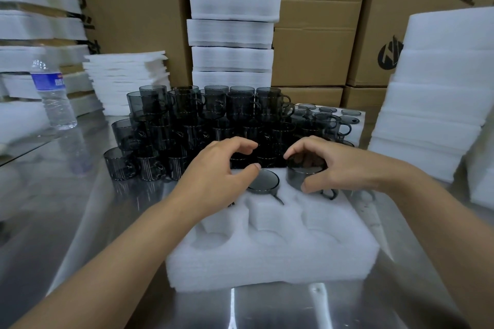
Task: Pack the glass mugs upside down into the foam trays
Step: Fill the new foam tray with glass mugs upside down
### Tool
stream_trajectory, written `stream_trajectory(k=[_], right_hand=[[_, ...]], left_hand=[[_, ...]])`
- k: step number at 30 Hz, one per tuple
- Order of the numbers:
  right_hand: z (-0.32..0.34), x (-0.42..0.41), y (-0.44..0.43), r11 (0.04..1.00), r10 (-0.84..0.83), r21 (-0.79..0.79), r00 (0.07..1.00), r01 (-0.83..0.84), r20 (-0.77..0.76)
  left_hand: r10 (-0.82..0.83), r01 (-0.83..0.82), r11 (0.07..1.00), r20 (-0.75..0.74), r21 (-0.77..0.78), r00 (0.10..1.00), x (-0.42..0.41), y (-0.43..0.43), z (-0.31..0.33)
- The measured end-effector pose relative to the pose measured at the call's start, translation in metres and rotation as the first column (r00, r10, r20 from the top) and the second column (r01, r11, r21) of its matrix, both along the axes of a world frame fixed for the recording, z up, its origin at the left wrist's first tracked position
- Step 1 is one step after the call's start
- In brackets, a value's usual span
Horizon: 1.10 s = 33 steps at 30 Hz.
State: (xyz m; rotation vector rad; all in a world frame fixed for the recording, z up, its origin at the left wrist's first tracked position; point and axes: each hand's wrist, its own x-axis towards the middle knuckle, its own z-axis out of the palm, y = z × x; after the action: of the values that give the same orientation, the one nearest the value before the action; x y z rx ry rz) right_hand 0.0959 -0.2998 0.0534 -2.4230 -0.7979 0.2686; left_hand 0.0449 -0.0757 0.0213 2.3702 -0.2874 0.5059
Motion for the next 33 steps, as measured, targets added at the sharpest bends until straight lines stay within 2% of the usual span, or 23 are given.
stream_trajectory(k=[2,6,8,16,20,22,28,33], right_hand=[[-0.002,0.000,0.003,0.999,-0.039,0.021,0.998,0.038,0.041],[-0.008,-0.002,0.014,0.977,-0.119,0.194,0.982,0.090,0.145],[-0.011,-0.002,0.019,0.973,-0.131,0.211,0.974,0.091,0.186],[-0.025,-0.002,0.029,0.995,-0.091,-0.019,0.975,0.097,0.205],[-0.028,-0.004,0.031,0.975,-0.029,-0.207,0.973,0.077,0.227],[-0.028,-0.004,0.032,0.965,-0.014,-0.252,0.975,0.072,0.224],[-0.030,-0.002,0.032,0.959,-0.009,-0.272,0.968,0.079,0.250],[-0.030,-0.002,0.031,0.978,-0.025,-0.194,0.966,0.077,0.257]], left_hand=[[-0.001,0.001,1.000,0.001,0.004,1.000,0.000,0.000,-0.001],[-0.002,0.002,1.000,-0.002,0.007,1.000,0.001,0.000,-0.001],[-0.004,0.004,1.000,-0.007,0.008,1.000,0.001,0.001,0.000],[-0.008,0.008,1.000,0.007,0.024,1.000,0.002,0.001,0.000],[-0.022,0.022,1.000,0.000,0.023,1.000,0.002,0.001,-0.001],[-0.026,0.026,0.999,-0.003,0.024,1.000,0.003,0.001,-0.001],[-0.040,0.040,0.998,0.000,0.045,0.999,0.003,0.000,-0.002],[-0.039,0.039,0.998,0.001,0.048,0.999,0.002,0.000,-0.002]])
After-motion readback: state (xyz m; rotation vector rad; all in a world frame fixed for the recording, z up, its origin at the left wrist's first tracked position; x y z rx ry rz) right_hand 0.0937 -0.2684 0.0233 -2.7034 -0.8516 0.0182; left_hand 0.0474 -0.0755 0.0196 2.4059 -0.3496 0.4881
